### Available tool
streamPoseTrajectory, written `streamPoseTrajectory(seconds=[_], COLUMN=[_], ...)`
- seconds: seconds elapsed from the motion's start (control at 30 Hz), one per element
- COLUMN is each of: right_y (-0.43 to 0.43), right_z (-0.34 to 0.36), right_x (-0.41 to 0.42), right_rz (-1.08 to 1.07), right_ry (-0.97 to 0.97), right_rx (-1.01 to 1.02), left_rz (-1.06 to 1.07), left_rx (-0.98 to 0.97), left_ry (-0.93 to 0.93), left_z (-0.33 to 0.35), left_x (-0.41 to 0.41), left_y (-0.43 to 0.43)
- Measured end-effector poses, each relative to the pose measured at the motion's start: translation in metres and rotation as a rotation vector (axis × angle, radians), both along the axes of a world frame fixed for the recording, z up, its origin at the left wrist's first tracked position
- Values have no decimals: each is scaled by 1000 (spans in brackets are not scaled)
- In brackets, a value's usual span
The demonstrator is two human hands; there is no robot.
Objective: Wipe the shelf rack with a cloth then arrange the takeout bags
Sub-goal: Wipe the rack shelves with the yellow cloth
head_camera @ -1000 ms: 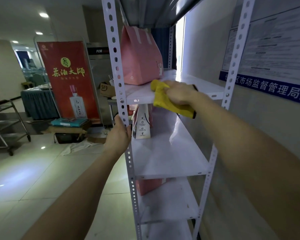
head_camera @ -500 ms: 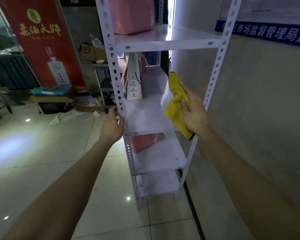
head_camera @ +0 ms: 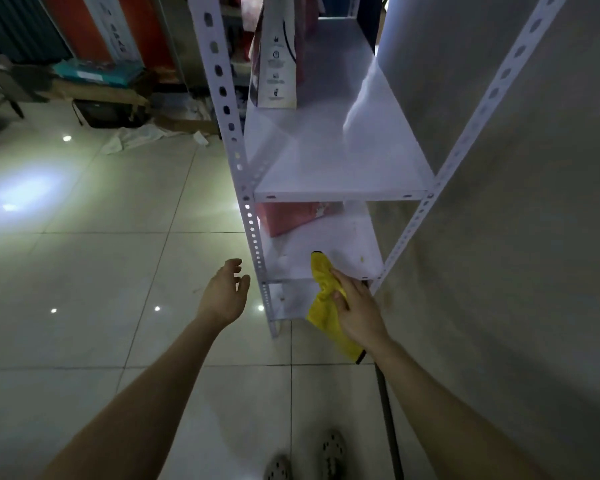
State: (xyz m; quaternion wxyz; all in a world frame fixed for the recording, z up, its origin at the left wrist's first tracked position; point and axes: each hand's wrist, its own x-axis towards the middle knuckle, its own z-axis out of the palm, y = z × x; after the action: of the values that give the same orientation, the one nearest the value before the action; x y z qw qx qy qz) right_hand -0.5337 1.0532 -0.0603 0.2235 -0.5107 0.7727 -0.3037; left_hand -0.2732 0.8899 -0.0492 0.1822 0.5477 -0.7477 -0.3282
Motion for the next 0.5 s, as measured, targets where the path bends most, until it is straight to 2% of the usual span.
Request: streamPoseTrajectory(seconds=[0.27,0.5], right_y=[-31,-66], right_z=[-58,-77], right_x=[-8,-11], right_rz=[170,148], right_ry=[38,98], right_rx=[160,175], left_rz=[84,76], left_rx=[55,90], left_ry=[-40,-30], left_z=[-61,-88], left_x=[-10,-10], left_y=[2,-9])
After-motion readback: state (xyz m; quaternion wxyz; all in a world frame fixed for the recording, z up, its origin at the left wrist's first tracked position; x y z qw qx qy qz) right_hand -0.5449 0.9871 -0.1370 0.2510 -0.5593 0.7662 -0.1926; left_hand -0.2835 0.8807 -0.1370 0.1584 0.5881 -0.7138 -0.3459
